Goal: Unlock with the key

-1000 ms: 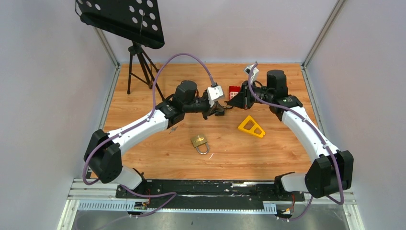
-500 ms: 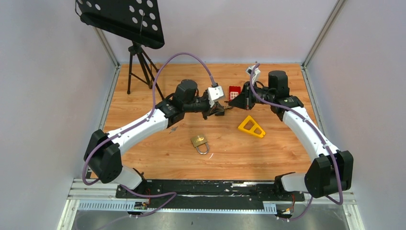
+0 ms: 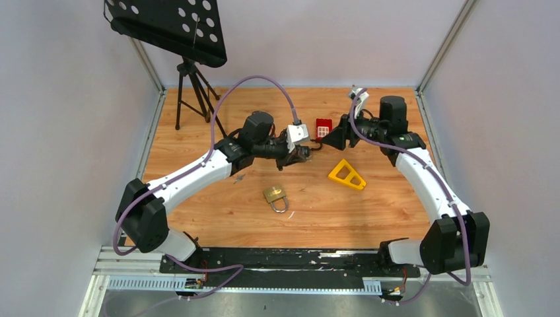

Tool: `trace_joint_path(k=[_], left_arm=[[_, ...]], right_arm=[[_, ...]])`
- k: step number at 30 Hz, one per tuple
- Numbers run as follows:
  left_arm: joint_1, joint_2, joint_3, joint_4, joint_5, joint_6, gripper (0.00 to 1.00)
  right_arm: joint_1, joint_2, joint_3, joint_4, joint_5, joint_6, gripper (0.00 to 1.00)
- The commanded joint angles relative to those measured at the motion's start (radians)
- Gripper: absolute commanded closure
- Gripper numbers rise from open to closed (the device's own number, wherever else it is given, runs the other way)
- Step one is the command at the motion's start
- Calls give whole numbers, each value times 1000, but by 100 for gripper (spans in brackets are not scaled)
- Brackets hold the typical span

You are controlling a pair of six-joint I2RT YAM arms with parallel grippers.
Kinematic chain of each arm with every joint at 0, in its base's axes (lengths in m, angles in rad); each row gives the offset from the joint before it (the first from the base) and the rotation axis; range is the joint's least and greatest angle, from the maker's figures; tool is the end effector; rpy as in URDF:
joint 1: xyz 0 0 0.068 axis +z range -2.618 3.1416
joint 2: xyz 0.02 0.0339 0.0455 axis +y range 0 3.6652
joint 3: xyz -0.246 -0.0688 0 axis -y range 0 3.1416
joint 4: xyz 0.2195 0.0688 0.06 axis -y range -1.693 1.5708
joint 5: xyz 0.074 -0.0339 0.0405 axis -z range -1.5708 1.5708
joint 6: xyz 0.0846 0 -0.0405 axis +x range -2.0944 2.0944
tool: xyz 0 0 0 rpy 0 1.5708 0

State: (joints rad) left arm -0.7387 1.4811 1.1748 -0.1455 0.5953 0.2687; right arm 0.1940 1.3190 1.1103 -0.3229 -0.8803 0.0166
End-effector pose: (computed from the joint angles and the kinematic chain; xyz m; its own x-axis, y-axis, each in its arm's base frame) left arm 0.2305 -0.2741 0.2866 -0.0642 0.3558 -0.9324 0.9828 0.1847 0.0028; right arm 0.2780 0.1211 0.3001 -0.5102 -0.0895 -0.8554 -0.7665 0.4984 0.4050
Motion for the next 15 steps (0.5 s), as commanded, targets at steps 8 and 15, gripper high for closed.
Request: trace_joint_path(k=[8,15], left_arm=[[4,0,55,-180,128,0,100],[4,9,81,-198,175,-26,100]], right_arm=[[-9,-113,-34,37,-183,-287,39],[100,-109,-44,-123,-212,-510,48]])
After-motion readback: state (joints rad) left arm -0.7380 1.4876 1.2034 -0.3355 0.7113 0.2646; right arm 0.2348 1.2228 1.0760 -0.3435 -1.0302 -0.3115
